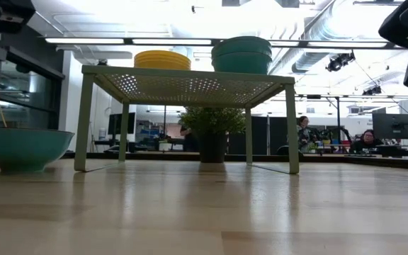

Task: Pick & Place Mini bowls
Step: Stack the blue patterned bowl on top of the blue patterned bowl on the shelf

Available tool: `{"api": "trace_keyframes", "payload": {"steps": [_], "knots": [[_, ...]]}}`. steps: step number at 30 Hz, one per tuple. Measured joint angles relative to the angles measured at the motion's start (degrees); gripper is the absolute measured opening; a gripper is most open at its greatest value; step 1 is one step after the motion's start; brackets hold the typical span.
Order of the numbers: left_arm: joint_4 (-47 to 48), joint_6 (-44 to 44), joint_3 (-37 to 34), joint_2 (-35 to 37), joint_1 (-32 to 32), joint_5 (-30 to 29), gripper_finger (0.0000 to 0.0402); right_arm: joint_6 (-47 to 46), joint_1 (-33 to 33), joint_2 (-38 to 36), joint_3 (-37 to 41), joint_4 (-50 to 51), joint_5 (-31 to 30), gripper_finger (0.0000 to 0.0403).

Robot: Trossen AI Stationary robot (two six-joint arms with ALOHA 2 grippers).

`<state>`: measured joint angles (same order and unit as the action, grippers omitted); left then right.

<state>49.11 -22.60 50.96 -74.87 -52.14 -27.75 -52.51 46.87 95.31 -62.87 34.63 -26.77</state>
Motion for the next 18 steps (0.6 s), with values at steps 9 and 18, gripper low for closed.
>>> {"api": "trace_keyframes", "payload": {"steps": [9, 18], "knots": [[2.81, -5.94, 0.0, -0.59, 0.02, -4.09, 0.0145, -0.2, -0.01, 0.0, 0.0, -0.01, -0.02, 0.0165], [6.55, -11.45, -0.03, -7.48, 0.35, -2.22, 0.0145, -0.17, 0.0, -0.01, 0.0, 0.22, -0.34, 0.0165]]}}
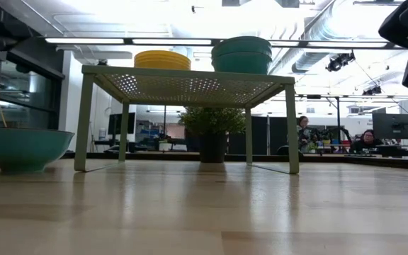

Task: Pick & Place Mini bowls
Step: Stack the blue patterned bowl on top of the blue patterned bowl on the shelf

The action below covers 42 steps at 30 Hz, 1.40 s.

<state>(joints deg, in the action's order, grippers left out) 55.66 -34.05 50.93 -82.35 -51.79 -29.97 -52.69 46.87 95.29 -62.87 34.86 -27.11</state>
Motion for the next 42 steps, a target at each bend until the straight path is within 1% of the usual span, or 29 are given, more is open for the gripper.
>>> {"api": "trace_keyframes", "payload": {"steps": [8, 15, 21, 29, 33, 42], "knots": [[3.58, -2.3, -0.01, -5.21, 5.57, 0.35, 0.0145, -0.44, 0.0, 0.01, 0.0, -0.04, -0.33, 0.0165], [3.59, -2.4, -0.01, -7.36, 10.7, 2.29, 0.0145, -0.87, 0.02, -0.01, 0.0, -0.23, -0.33, 0.0165], [3.62, -2.46, -0.01, -8.17, 13.15, 5.13, 0.0145, -0.87, 0.02, 0.0, 0.0, -0.21, -0.36, 0.0165], [3.5, -3.68, -0.01, -8.32, 13.29, 5.57, 0.0143, -0.87, 0.02, 0.01, 0.0, -0.21, -0.36, 0.0165], [3.45, -3.77, -0.01, -8.32, 13.29, 6.04, 0.0125, -0.87, 0.02, 0.01, 0.0, -0.2, -0.36, 0.0165], [2.77, -3.99, -0.01, -8.32, 13.29, 6.66, 0.0043, -0.87, 0.02, 0.01, 0.0, -0.2, -0.36, 0.0165]]}}
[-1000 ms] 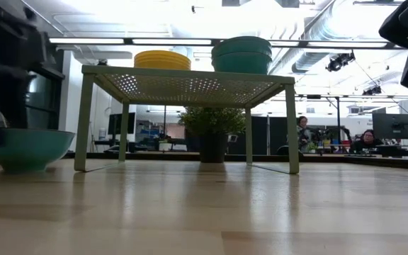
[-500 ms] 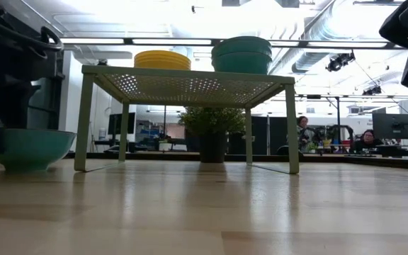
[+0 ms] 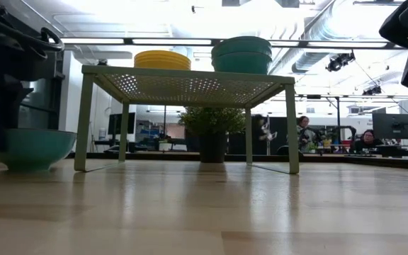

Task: Pick & Place Mini bowls
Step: Stack the blue patterned bowl on top of the blue patterned bowl on the shelf

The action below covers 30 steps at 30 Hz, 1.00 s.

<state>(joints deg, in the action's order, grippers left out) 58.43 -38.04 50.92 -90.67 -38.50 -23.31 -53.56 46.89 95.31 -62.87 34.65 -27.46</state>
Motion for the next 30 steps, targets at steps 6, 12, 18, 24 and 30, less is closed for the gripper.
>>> {"api": "trace_keyframes", "payload": {"steps": [6, 12, 18, 24, 30], "knots": [[0.06, -0.74, 0.0, 0.02, 0.0, 0.53, 0.001, 0.02, 0.02, 0.0, 0.0, 0.04, 0.0, 0.0165], [0.26, -1.54, 0.0, 0.02, -0.13, 2.21, 0.0005, 0.02, 0.02, -0.01, 0.0, 0.23, 0.0, 0.0165], [0.48, -1.35, 0.15, 0.11, -0.13, 4.82, 0.0004, 0.22, 0.02, -0.02, 0.0, 0.26, 0.0, 0.0165], [0.53, 1.82, 3.39, 0.09, -1.44, 8.25, 0.0004, 0.63, 0.01, 0.0, 0.0, 0.27, 0.0, 0.0165], [0.84, 3.09, 7.66, 0.07, -4.3, 9.11, 0.0003, 0.63, 0.02, 0.0, 0.0, 0.26, 0.03, 0.0165]]}}
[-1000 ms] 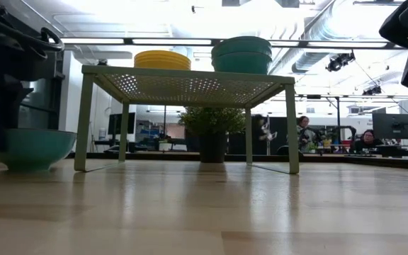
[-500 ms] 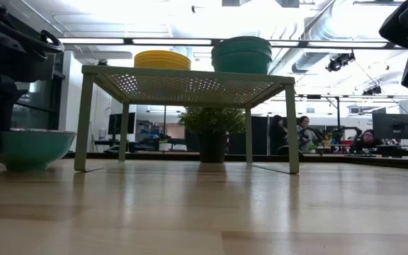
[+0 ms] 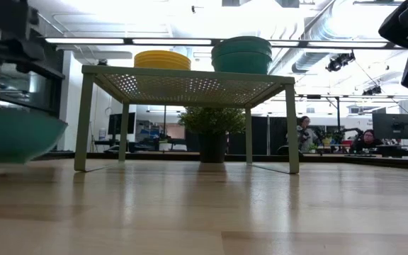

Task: Pick & Place Mini bowls
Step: Stack the blue patterned bowl on top of the blue patterned bowl on the shelf

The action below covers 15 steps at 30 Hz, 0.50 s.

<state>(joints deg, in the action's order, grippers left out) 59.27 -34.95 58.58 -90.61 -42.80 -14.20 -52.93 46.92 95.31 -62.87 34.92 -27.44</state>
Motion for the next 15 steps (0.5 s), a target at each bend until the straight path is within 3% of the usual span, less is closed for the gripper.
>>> {"api": "trace_keyframes", "payload": {"steps": [10, 15], "knots": [[0.38, -0.88, 5.28, 0.0, -5.37, 0.56, 0.0003, 0.0, 0.0, 0.0, 0.0, 0.0, 0.19, 0.0165], [-0.32, 0.51, 7.01, 0.0, -6.97, -2.16, 0.0003, 0.42, 0.0, 0.0, 0.0, 0.0, 0.19, 0.0165]]}}
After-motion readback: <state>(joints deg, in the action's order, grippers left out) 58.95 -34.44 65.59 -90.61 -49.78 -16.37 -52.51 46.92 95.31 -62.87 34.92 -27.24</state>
